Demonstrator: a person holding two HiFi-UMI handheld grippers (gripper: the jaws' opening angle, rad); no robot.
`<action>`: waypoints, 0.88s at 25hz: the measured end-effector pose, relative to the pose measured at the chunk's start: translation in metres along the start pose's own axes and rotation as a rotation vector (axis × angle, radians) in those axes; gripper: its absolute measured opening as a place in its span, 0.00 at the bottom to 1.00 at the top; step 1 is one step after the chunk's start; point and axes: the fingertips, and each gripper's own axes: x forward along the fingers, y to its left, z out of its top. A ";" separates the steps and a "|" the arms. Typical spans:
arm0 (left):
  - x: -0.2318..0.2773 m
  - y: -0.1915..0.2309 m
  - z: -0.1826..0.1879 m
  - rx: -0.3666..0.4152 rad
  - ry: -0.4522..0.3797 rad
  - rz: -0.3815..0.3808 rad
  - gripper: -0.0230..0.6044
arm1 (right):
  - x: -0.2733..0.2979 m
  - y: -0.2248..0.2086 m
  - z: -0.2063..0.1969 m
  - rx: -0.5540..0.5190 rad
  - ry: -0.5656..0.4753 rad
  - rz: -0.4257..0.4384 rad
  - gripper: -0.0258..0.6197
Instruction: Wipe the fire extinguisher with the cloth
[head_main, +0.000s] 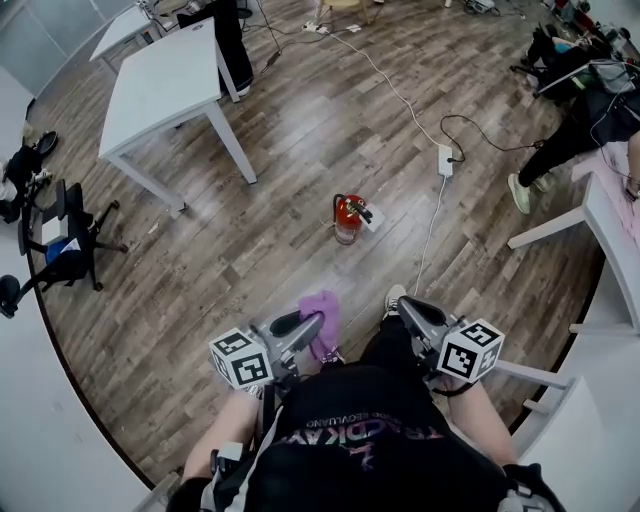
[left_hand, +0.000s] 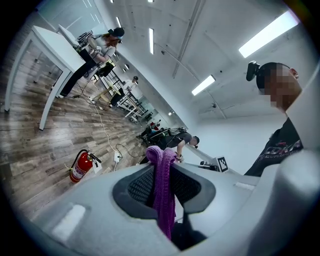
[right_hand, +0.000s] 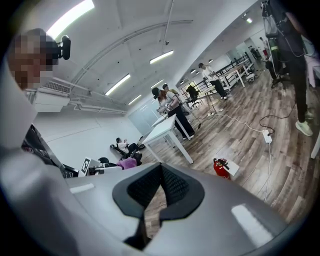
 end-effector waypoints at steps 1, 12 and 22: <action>0.001 0.005 0.000 -0.007 -0.012 0.008 0.16 | 0.002 -0.006 0.004 -0.004 0.002 0.005 0.05; 0.077 0.032 0.039 -0.074 -0.128 0.158 0.16 | 0.039 -0.099 0.096 -0.084 0.113 0.100 0.05; 0.151 0.078 0.068 -0.090 -0.218 0.284 0.16 | 0.080 -0.200 0.164 -0.204 0.247 0.195 0.05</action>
